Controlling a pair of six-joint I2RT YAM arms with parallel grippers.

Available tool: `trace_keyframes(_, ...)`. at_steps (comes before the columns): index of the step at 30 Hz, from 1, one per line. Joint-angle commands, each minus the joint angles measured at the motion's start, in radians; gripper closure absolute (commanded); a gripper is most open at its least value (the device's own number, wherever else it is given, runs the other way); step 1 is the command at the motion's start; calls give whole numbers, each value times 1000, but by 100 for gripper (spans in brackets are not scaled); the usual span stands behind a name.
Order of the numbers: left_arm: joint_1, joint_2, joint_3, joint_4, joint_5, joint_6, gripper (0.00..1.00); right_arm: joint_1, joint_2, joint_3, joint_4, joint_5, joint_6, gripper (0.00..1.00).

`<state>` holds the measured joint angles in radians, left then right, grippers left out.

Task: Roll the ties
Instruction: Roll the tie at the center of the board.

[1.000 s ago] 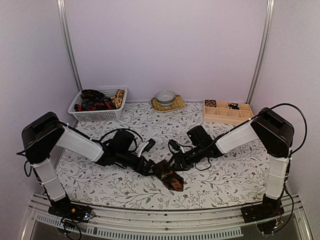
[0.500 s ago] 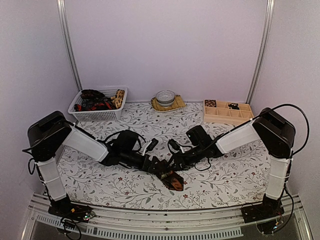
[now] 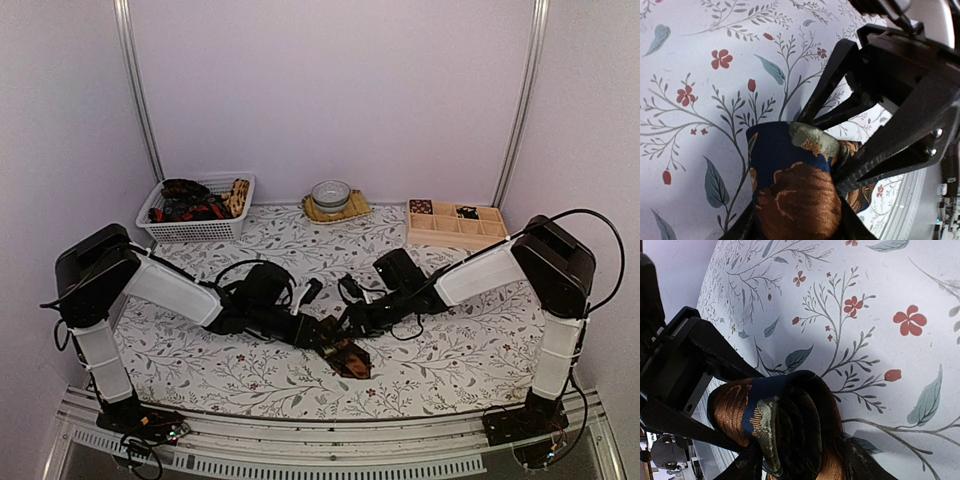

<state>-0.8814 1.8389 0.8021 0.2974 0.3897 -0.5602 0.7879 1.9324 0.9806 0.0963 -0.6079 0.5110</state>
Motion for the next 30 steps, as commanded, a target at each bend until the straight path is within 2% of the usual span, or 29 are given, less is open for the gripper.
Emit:
trace_keyframes(1, -45, 7, 39, -195, -203, 94, 68, -1, -76, -30, -131, 110, 8, 41)
trace_keyframes(6, -98, -3, 90, -279, -379, 176, 71, -30, -149, -32, -167, 91, -15, 31)
trace_keyframes(13, -209, 9, 97, -305, -675, 286, 71, -65, -253, -31, -251, 107, -94, 27)
trace_keyframes(21, -323, 158, 230, -480, -989, 319, 71, -154, -376, -183, -171, 126, 26, 27)
trace_keyframes(27, -372, 221, 291, -502, -1088, 366, 71, -157, -367, -250, -112, 94, 103, 27)
trace_keyframes(30, -376, 216, 279, -456, -1062, 394, 71, -157, -338, -270, -60, 73, 122, 28)
